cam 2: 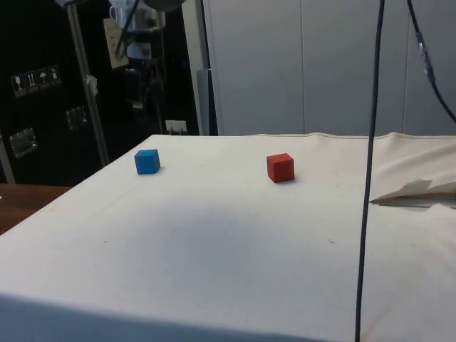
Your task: Stack the two cubes.
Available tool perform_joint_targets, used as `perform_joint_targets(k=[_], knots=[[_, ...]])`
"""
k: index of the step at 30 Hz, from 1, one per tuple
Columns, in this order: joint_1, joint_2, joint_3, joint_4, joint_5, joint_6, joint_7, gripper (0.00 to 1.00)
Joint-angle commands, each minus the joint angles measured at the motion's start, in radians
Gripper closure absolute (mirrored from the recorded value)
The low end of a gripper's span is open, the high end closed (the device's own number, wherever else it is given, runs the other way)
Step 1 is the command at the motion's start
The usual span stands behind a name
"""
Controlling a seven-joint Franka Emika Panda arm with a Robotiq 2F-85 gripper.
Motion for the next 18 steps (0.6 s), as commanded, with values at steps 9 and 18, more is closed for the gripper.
perform_joint_targets(k=[9, 18], knots=[[-0.007, 0.067, 0.01, 0.061, 0.013, 0.009, -0.062, 0.0], [-0.007, 0.12, 0.011, 0.106, 0.015, 0.018, -0.113, 0.0]])
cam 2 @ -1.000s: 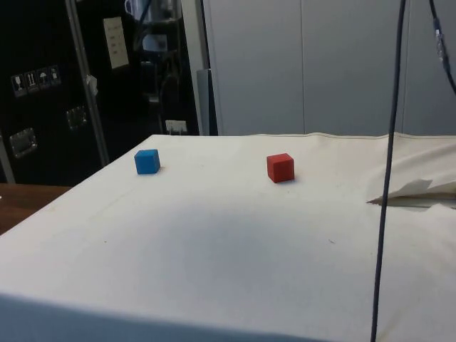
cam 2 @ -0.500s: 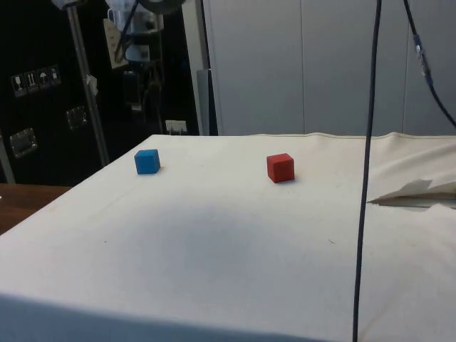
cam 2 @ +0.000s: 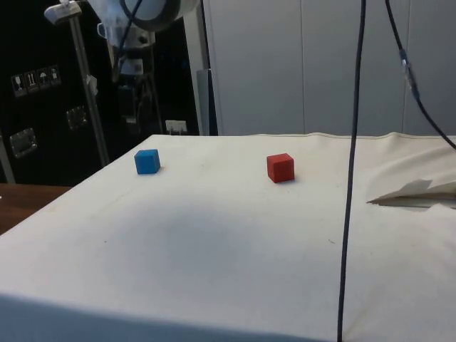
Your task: Stack the two cubes.
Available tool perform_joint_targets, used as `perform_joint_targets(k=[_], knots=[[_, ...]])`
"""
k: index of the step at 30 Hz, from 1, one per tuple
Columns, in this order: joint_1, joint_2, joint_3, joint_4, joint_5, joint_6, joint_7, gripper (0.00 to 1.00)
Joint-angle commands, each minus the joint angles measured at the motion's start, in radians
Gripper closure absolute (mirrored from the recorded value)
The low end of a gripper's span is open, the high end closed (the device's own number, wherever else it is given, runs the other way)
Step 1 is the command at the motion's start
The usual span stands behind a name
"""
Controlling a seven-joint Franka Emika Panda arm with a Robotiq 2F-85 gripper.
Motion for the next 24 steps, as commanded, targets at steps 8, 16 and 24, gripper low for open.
perform_joint_targets(k=[8, 16, 24], knots=[[-0.008, 0.05, 0.011, 0.049, 0.019, 0.006, -0.059, 0.0], [-0.001, 0.061, 0.001, 0.06, 0.022, 0.006, -0.06, 0.0], [-0.002, 0.111, 0.001, 0.129, 0.119, -0.013, -0.148, 0.0]])
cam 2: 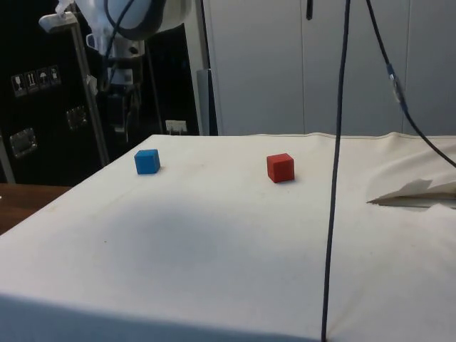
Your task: Stack the two cubes.
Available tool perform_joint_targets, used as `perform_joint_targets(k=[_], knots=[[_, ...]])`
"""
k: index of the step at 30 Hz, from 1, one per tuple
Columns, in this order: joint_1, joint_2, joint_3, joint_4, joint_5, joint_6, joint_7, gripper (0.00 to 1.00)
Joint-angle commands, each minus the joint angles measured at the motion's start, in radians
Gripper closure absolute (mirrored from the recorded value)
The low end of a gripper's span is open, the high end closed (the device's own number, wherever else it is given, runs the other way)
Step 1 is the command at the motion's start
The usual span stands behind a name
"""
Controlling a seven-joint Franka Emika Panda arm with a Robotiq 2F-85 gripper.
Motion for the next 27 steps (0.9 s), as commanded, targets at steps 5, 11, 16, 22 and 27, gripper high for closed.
perform_joint_targets(k=[5, 11, 16, 22, 27], knots=[[-0.012, 0.036, 0.013, 0.057, 0.057, -0.037, -0.053, 0.0], [-0.012, 0.078, 0.009, 0.103, 0.099, -0.06, -0.102, 0.0], [-0.018, 0.111, 0.002, 0.133, 0.103, -0.076, -0.139, 0.0], [-0.024, 0.131, -0.004, 0.148, 0.102, -0.079, -0.17, 0.0], [-0.032, 0.148, -0.012, 0.16, 0.104, -0.073, -0.211, 0.0]])
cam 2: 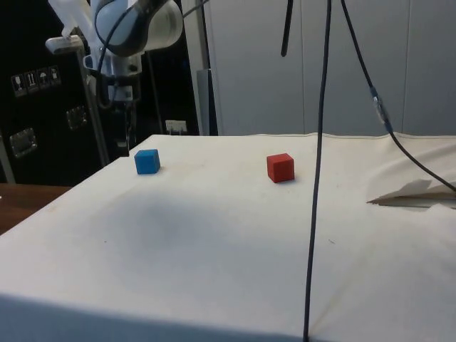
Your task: Stack the two cubes.
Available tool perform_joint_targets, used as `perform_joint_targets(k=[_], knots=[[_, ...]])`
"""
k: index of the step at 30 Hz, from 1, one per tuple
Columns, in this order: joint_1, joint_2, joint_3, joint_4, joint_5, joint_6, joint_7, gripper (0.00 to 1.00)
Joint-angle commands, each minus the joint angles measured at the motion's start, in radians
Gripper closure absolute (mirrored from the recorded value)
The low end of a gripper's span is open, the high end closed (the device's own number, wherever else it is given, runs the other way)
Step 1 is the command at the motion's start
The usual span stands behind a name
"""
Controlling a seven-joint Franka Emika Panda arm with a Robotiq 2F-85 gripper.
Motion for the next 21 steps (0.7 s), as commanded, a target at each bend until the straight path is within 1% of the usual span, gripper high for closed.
perform_joint_targets(k=[1, 2, 4, 8, 9, 10, 12, 17, 18, 19, 21], knots=[[-0.002, 0.003, 0.0, 0.002, 0.001, 0.0, -0.007, 0.0], [-0.011, 0.011, 0.004, 0.013, 0.005, -0.008, -0.022, 0.0], [-0.017, 0.019, -0.003, 0.02, 0.01, -0.007, -0.043, 0.0], [-0.026, 0.031, -0.016, 0.03, 0.02, -0.005, -0.068, 0.0], [-0.015, 0.021, -0.02, 0.018, 0.014, 0.0, -0.056, 0.0], [-0.028, 0.036, -0.019, 0.034, 0.025, -0.004, -0.075, 0.0], [-0.034, 0.05, -0.032, 0.047, 0.044, -0.004, -0.096, 0.0], [-0.04, 0.075, -0.053, 0.069, 0.08, -0.003, -0.126, 0.0], [-0.032, 0.072, -0.063, 0.064, 0.082, 0.002, -0.124, 0.0], [-0.043, 0.084, -0.059, 0.077, 0.095, -0.002, -0.136, 0.0], [-0.047, 0.095, -0.063, 0.086, 0.111, 0.0, -0.146, 0.0]])
